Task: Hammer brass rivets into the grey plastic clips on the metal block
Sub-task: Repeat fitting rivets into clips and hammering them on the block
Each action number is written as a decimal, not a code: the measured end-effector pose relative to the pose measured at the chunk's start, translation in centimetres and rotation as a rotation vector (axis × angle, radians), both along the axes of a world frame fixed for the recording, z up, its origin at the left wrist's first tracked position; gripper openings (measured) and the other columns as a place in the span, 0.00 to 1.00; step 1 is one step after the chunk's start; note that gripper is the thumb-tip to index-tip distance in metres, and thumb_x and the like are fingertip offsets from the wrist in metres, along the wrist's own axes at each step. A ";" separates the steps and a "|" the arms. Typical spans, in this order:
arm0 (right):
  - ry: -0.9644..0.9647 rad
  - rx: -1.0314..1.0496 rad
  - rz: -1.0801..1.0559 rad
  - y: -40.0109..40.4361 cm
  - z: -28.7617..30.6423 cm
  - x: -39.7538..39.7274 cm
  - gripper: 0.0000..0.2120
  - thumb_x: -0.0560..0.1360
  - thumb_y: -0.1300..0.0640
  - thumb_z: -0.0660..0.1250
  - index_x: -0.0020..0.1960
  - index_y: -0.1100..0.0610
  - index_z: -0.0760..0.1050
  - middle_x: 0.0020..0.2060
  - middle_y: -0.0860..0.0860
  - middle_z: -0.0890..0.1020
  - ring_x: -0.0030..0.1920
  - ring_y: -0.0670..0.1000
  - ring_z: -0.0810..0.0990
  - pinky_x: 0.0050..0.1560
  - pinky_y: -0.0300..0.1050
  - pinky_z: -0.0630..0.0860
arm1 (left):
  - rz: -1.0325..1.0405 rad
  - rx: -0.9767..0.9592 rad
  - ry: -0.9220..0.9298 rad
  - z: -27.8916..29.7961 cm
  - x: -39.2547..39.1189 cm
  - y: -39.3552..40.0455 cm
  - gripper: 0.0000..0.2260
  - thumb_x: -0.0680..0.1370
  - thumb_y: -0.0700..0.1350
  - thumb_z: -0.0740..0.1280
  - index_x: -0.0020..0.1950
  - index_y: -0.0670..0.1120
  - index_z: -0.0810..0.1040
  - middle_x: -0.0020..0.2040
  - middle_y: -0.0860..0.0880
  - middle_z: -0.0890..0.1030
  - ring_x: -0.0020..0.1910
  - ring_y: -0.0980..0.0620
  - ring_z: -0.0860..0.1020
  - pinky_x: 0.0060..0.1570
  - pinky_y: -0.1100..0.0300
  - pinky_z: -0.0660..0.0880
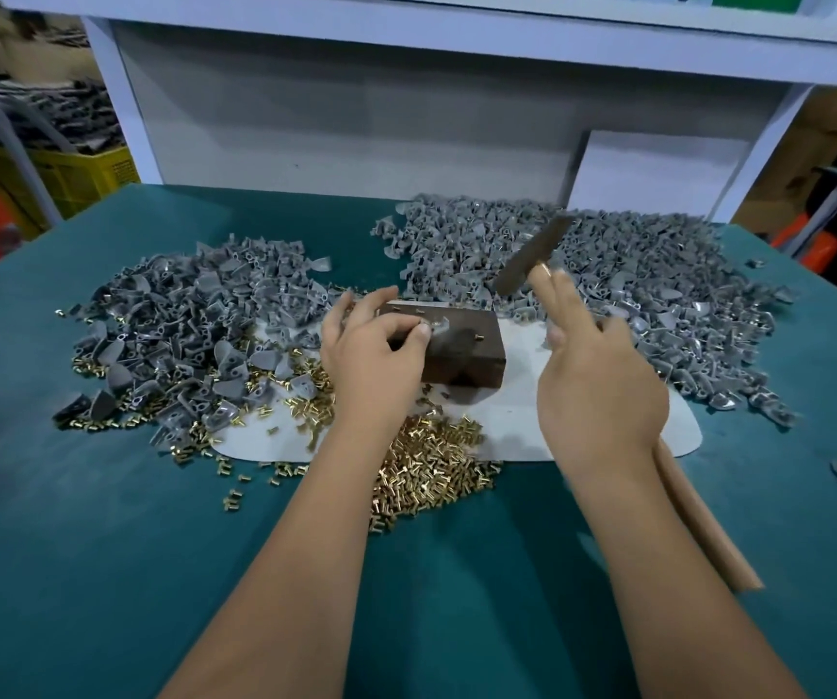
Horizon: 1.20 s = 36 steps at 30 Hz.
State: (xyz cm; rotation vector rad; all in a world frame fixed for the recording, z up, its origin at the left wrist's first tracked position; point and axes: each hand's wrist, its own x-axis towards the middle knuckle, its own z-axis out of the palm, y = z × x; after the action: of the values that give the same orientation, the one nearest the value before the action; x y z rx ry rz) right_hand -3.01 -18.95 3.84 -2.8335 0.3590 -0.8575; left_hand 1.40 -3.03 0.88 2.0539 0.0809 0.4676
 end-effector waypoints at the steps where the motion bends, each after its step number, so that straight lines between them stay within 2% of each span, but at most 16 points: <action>1: 0.048 0.004 -0.015 -0.5 -0.2 0.2 0.27 0.80 0.58 0.57 0.75 0.41 0.54 0.47 0.56 0.74 0.29 0.53 0.68 0.26 0.42 0.57 | -0.004 -0.045 0.003 0.1 -0.1 0.0 0.07 0.78 0.49 0.69 0.41 0.59 0.81 0.68 0.62 0.73 0.73 0.56 0.55 0.74 0.49 0.50; 3: 0.111 0.053 -0.013 -1.5 -0.8 0.6 0.21 0.81 0.56 0.55 0.73 0.47 0.58 0.48 0.57 0.77 0.37 0.59 0.74 0.30 0.45 0.60 | -0.013 -0.095 0.008 0.4 -0.2 0.0 0.09 0.78 0.48 0.69 0.39 0.60 0.80 0.67 0.64 0.73 0.73 0.58 0.55 0.74 0.49 0.49; 5: 0.145 0.100 -0.026 -2.2 -1.2 1.0 0.17 0.81 0.56 0.55 0.69 0.53 0.62 0.48 0.58 0.79 0.42 0.60 0.77 0.33 0.47 0.62 | -0.021 -0.113 0.013 0.5 -0.3 0.1 0.10 0.78 0.48 0.69 0.38 0.61 0.79 0.67 0.65 0.73 0.73 0.57 0.55 0.74 0.48 0.48; 9: 0.180 0.137 -0.059 -2.8 -2.2 1.2 0.07 0.80 0.56 0.57 0.57 0.57 0.65 0.42 0.58 0.80 0.36 0.58 0.70 0.31 0.47 0.59 | -0.034 -0.115 -0.005 0.7 -0.5 0.1 0.12 0.78 0.48 0.69 0.36 0.62 0.78 0.67 0.64 0.73 0.73 0.57 0.55 0.73 0.47 0.49; 11: 0.225 0.135 -0.049 -2.7 -2.4 1.3 0.07 0.79 0.56 0.58 0.54 0.58 0.66 0.42 0.57 0.80 0.37 0.58 0.71 0.31 0.47 0.60 | -0.037 -0.121 -0.021 0.7 -0.6 0.1 0.13 0.78 0.47 0.69 0.36 0.62 0.78 0.67 0.64 0.73 0.73 0.56 0.56 0.73 0.48 0.49; 13: 0.265 0.103 -0.048 -2.5 -2.3 1.3 0.10 0.78 0.55 0.60 0.56 0.59 0.71 0.46 0.58 0.80 0.44 0.60 0.75 0.37 0.47 0.65 | -0.038 -0.126 -0.029 0.7 -0.7 0.0 0.13 0.78 0.47 0.69 0.36 0.62 0.78 0.67 0.64 0.74 0.73 0.56 0.56 0.73 0.48 0.49; 15: 0.200 0.025 -0.046 -2.2 -2.3 1.2 0.12 0.77 0.55 0.63 0.56 0.60 0.76 0.52 0.59 0.76 0.53 0.61 0.73 0.46 0.50 0.68 | -0.038 -0.127 -0.032 0.6 -0.7 0.0 0.12 0.78 0.47 0.69 0.36 0.62 0.78 0.67 0.64 0.74 0.72 0.56 0.56 0.73 0.48 0.49; 16: 0.110 0.013 -0.020 -1.9 -2.3 1.2 0.12 0.76 0.55 0.64 0.55 0.61 0.77 0.52 0.58 0.75 0.53 0.60 0.71 0.49 0.50 0.67 | -0.035 -0.119 -0.034 0.6 -0.6 0.1 0.11 0.78 0.48 0.69 0.37 0.62 0.78 0.67 0.64 0.74 0.73 0.56 0.56 0.73 0.48 0.49; 19: -0.052 0.204 0.229 0.1 -1.5 1.6 0.12 0.78 0.51 0.62 0.57 0.53 0.78 0.50 0.49 0.74 0.51 0.50 0.68 0.52 0.46 0.66 | -0.025 -0.033 -0.024 0.4 -0.4 0.1 0.07 0.78 0.49 0.69 0.41 0.60 0.79 0.68 0.64 0.73 0.73 0.55 0.55 0.72 0.51 0.47; 21: -0.030 0.302 0.412 1.7 -1.2 2.5 0.12 0.78 0.50 0.62 0.58 0.51 0.78 0.48 0.44 0.73 0.52 0.46 0.67 0.52 0.43 0.65 | -0.028 0.045 -0.003 0.1 -0.4 0.1 0.05 0.78 0.49 0.69 0.43 0.60 0.80 0.68 0.63 0.72 0.73 0.55 0.54 0.70 0.53 0.47; 23: -0.007 0.301 0.506 2.9 -1.1 3.7 0.10 0.78 0.51 0.63 0.55 0.51 0.79 0.47 0.44 0.73 0.52 0.45 0.66 0.51 0.43 0.64 | -0.022 0.104 0.013 -0.1 -0.3 0.1 0.04 0.78 0.50 0.69 0.45 0.59 0.82 0.69 0.62 0.72 0.73 0.53 0.54 0.69 0.53 0.48; 26: 0.024 0.279 0.532 3.6 -1.6 5.1 0.04 0.76 0.54 0.66 0.46 0.53 0.79 0.44 0.46 0.76 0.51 0.48 0.70 0.49 0.44 0.66 | -0.013 0.134 0.019 -0.3 -0.2 0.1 0.05 0.78 0.50 0.69 0.48 0.58 0.84 0.69 0.62 0.72 0.74 0.52 0.54 0.70 0.51 0.49; 29: -0.013 0.333 0.529 3.9 -2.3 5.5 0.03 0.75 0.57 0.68 0.42 0.54 0.78 0.42 0.47 0.76 0.49 0.50 0.72 0.49 0.46 0.69 | -0.011 0.136 0.028 -0.4 -0.1 0.1 0.04 0.78 0.51 0.69 0.48 0.59 0.84 0.69 0.63 0.72 0.74 0.52 0.54 0.70 0.50 0.48; 36: -0.038 0.365 0.500 4.6 -2.2 5.6 0.09 0.74 0.60 0.67 0.35 0.54 0.74 0.35 0.42 0.70 0.43 0.46 0.69 0.41 0.43 0.64 | -0.004 0.138 0.021 -0.5 -0.1 0.2 0.05 0.78 0.51 0.69 0.49 0.59 0.84 0.69 0.62 0.72 0.74 0.53 0.54 0.70 0.51 0.50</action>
State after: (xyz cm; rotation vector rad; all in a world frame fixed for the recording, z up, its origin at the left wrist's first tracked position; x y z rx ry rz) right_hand 2.61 -14.36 1.65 -2.3982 -0.1810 -0.6557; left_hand 1.34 -2.86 0.43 2.1945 0.0583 0.4597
